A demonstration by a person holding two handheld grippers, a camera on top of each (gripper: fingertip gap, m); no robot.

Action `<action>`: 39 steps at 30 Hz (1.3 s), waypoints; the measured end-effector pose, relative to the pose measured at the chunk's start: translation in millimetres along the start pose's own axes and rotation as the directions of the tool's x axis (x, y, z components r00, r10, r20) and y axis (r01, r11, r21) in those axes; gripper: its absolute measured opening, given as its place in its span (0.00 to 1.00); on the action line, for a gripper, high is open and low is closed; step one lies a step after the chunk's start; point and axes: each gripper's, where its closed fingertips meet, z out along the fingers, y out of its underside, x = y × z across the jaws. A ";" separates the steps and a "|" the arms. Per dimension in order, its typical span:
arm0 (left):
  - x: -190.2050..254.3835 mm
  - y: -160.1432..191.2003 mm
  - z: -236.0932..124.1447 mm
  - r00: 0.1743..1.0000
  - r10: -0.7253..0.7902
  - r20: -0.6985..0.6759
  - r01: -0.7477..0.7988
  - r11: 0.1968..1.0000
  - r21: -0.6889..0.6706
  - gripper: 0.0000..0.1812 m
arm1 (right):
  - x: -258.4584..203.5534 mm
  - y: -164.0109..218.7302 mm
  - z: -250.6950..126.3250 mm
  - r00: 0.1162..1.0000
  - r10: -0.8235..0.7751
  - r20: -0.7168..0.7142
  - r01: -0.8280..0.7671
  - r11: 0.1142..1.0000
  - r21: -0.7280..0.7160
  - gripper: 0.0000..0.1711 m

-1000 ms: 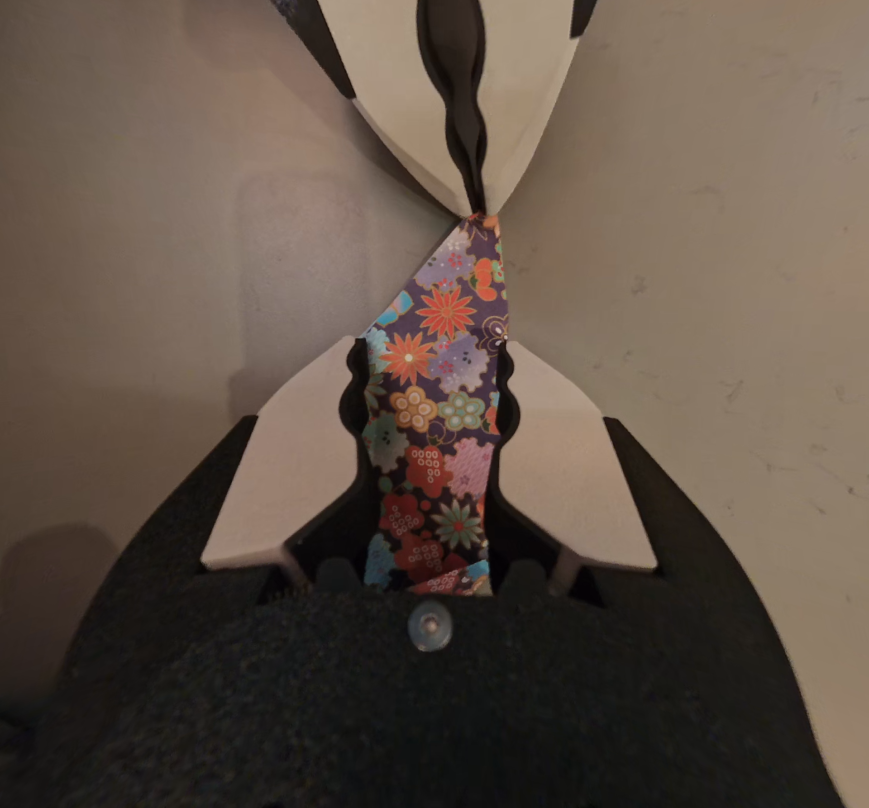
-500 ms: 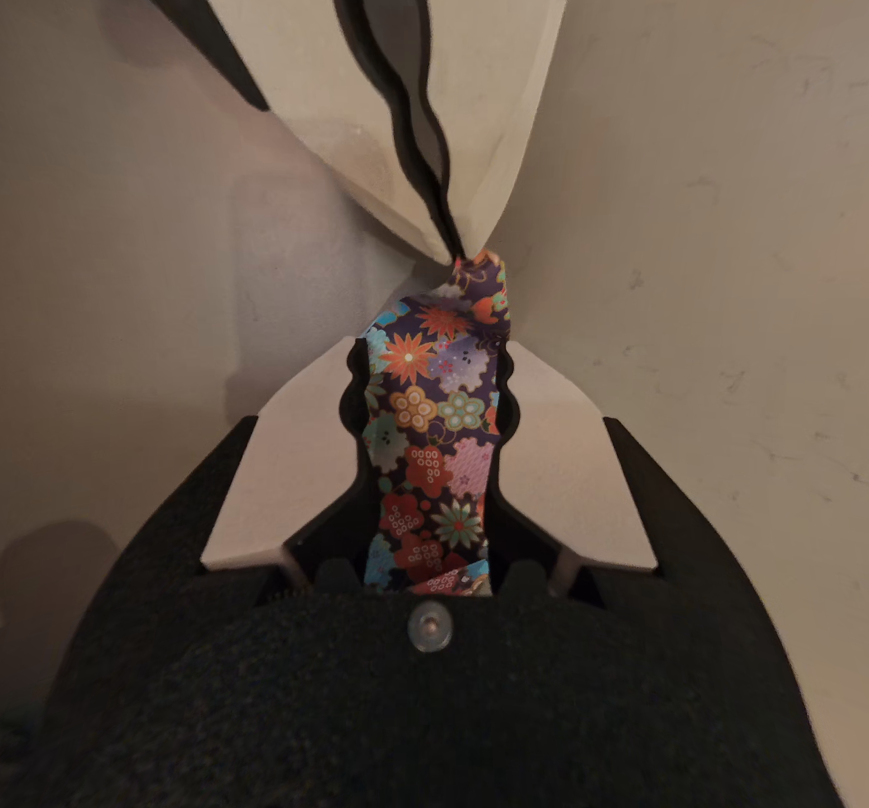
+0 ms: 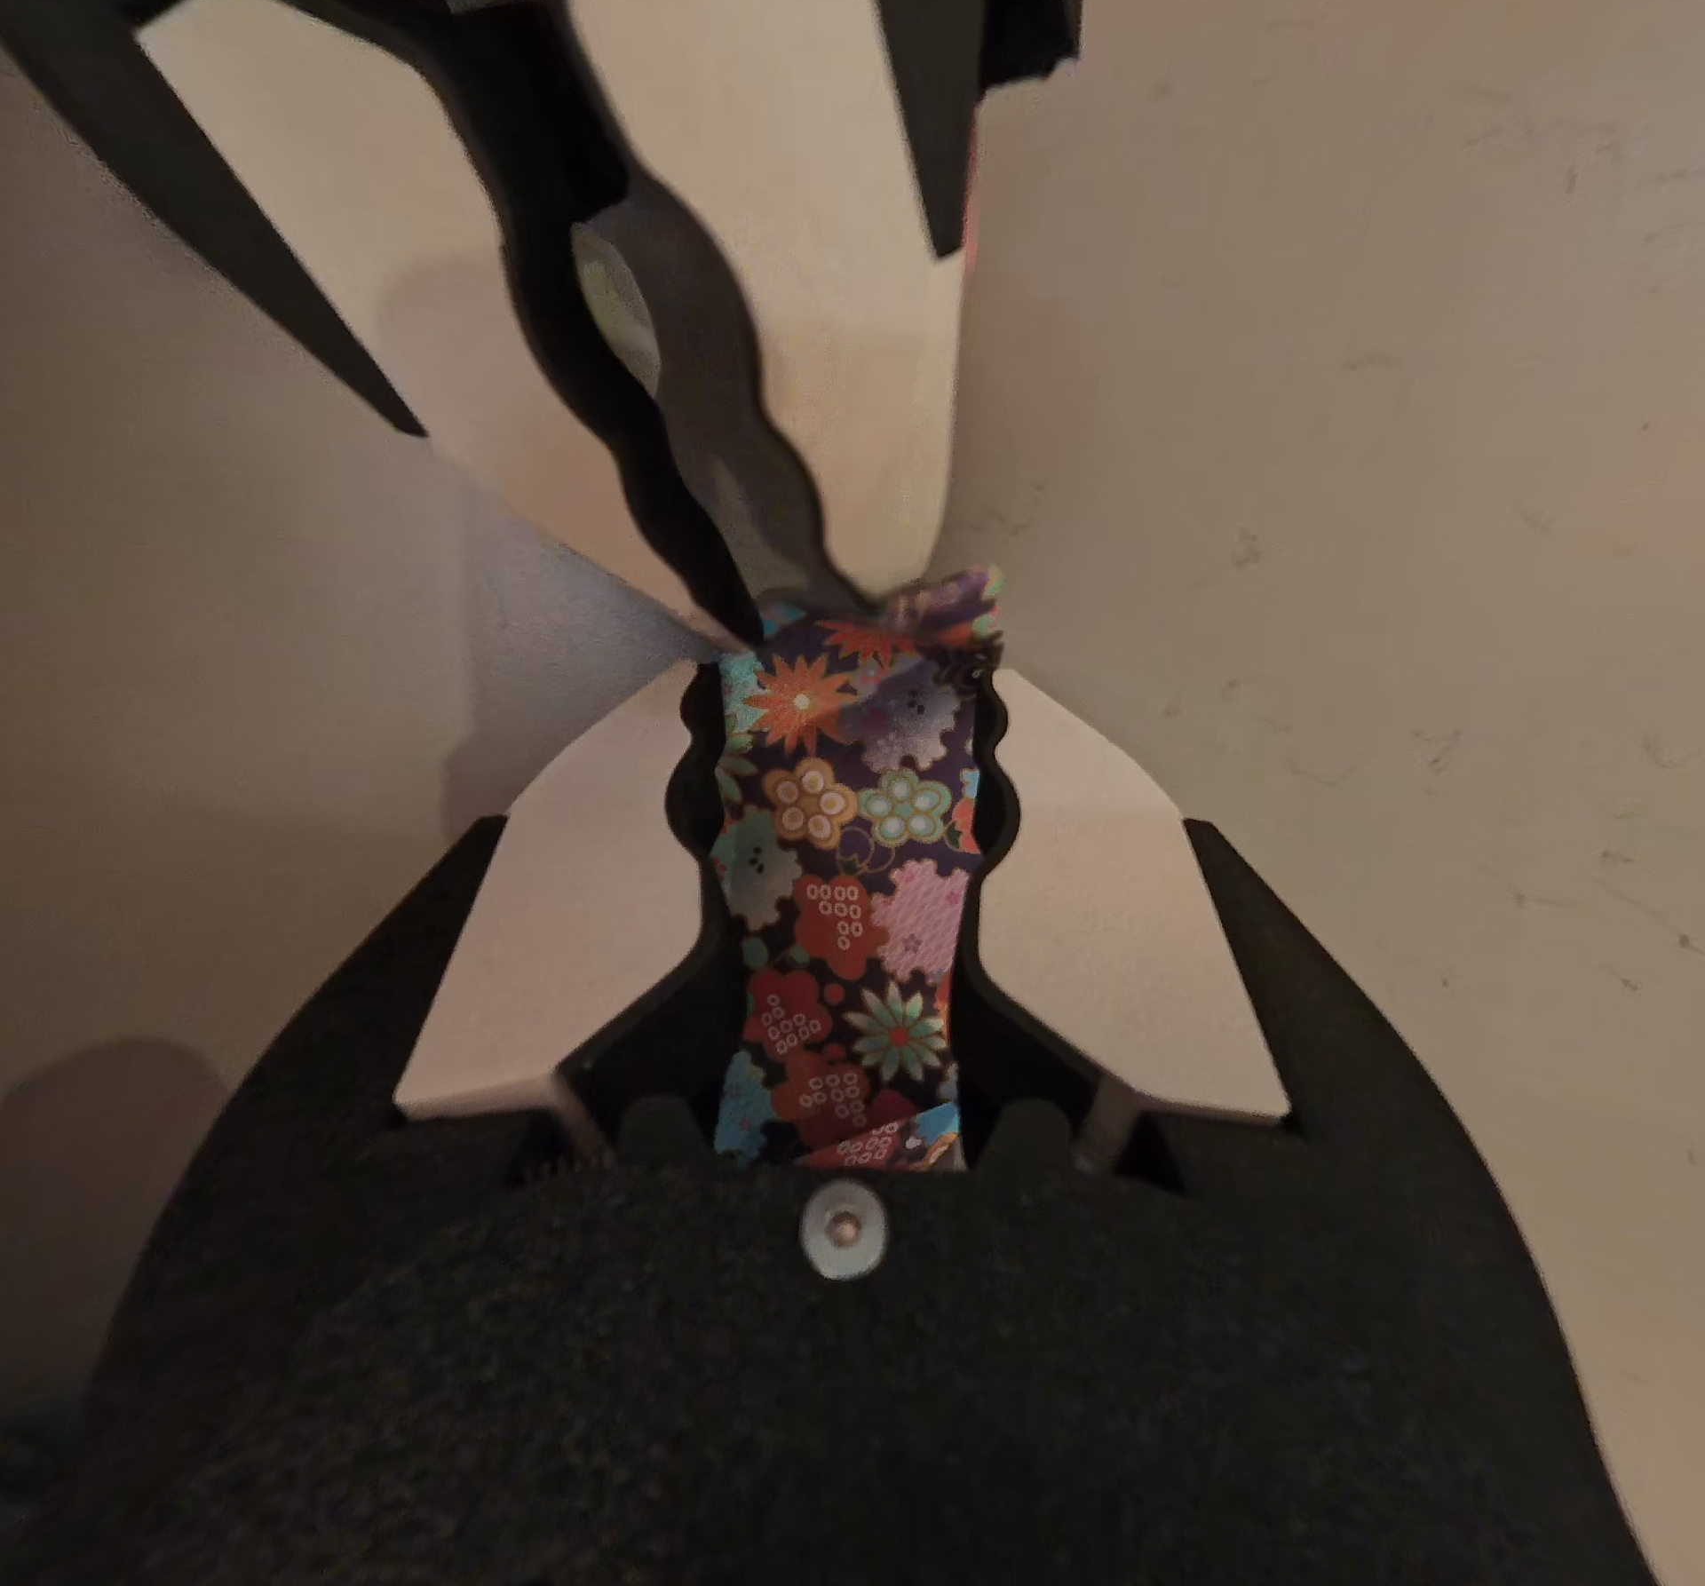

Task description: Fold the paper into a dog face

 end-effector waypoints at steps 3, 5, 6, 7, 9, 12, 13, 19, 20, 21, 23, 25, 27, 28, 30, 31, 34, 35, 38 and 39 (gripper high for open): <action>-4.0 12.3 2.7 0.994 -0.110 -0.011 0.109 0.993 -0.036 0.15 | -0.1 0.0 0.1 1.000 0.000 0.000 0.000 1.000 0.001 0.30; -5.2 14.1 3.1 0.986 -0.164 -0.027 0.163 0.986 -0.037 0.18 | -0.1 0.0 0.1 1.000 0.001 0.000 -0.001 1.000 0.002 0.30; -5.6 14.5 3.7 0.984 -0.175 -0.034 0.173 0.984 -0.042 0.18 | -0.1 -0.1 0.1 1.000 0.001 0.000 -0.001 1.000 0.003 0.30; -6.3 14.4 4.5 0.984 -0.176 -0.034 0.174 0.984 -0.045 0.18 | 0.0 0.0 0.1 1.000 0.001 0.000 -0.001 1.000 0.003 0.30; -9.6 13.2 6.8 0.987 -0.162 -0.015 0.161 0.986 -0.050 0.18 | -0.1 0.0 0.1 1.000 0.001 0.000 -0.001 1.000 0.000 0.30; -12.1 9.9 10.2 0.990 -0.141 0.002 0.141 0.988 -0.062 0.17 | 0.0 0.0 0.2 1.000 0.002 0.000 -0.002 1.000 -0.002 0.30; -9.7 8.7 10.5 0.991 -0.135 -0.013 0.134 0.989 -0.066 0.15 | -0.1 0.0 0.1 1.000 0.002 0.000 -0.002 1.000 -0.001 0.30; -8.1 5.4 7.4 0.994 0.076 0.079 -0.069 0.994 -0.086 0.04 | 0.2 -0.2 0.3 1.000 0.005 -0.002 -0.005 1.000 0.017 0.30; -7.9 5.1 7.9 0.988 0.118 0.099 -0.109 0.989 -0.096 0.03 | 0.3 -0.2 0.3 1.000 0.005 -0.002 -0.005 1.000 0.021 0.30; -7.8 4.6 8.4 0.982 0.150 0.115 -0.138 0.985 -0.104 0.03 | 0.4 -0.2 0.2 1.000 0.005 -0.002 -0.005 1.000 0.024 0.30; -7.6 5.6 9.0 0.974 0.189 0.124 -0.174 0.977 -0.123 0.01 | 0.4 -0.3 0.3 1.000 0.002 -0.002 -0.002 1.000 0.029 0.30; -7.0 7.1 9.7 0.970 0.209 0.121 -0.192 0.972 -0.136 0.01 | 0.3 -0.4 0.3 1.000 -0.007 -0.002 0.007 0.999 0.033 0.29; -5.9 7.9 10.5 0.967 0.225 0.118 -0.207 0.967 -0.147 0.00 | -0.7 0.2 -0.1 1.000 -0.011 0.004 0.011 0.999 0.030 0.29; -6.1 8.0 10.8 0.964 0.235 0.122 -0.215 0.964 -0.155 0.00 | -0.5 1.4 -1.1 1.000 -0.004 -0.002 0.004 1.000 0.022 0.31; -4.9 7.2 11.3 0.961 0.249 0.121 -0.229 0.960 -0.161 0.00 | 0.1 5.6 -4.7 1.000 0.017 -0.017 -0.016 1.000 0.003 0.31; -5.0 6.5 11.5 0.960 0.250 0.124 -0.229 0.960 -0.162 0.00 | -0.4 5.9 -7.1 0.999 0.023 -0.023 -0.022 1.000 0.011 0.30; -5.9 5.8 11.7 0.963 0.234 0.130 -0.213 0.964 -0.161 0.00 | -3.9 4.1 -16.6 0.998 0.044 -0.044 -0.042 0.998 0.057 0.27; -6.0 6.1 11.7 0.965 0.228 0.130 -0.206 0.965 -0.161 0.00 | -5.9 3.2 -19.6 0.998 0.054 -0.046 -0.050 0.996 0.072 0.26; -5.3 5.0 11.2 0.966 0.221 0.132 -0.201 0.968 -0.150 0.00 | -8.3 9.9 -17.8 0.996 0.071 -0.049 -0.069 0.996 0.050 0.21; -4.5 4.6 11.2 0.966 0.223 0.131 -0.203 0.968 -0.149 0.00 | -8.9 14.1 -14.9 0.997 0.071 -0.043 -0.070 0.997 0.028 0.20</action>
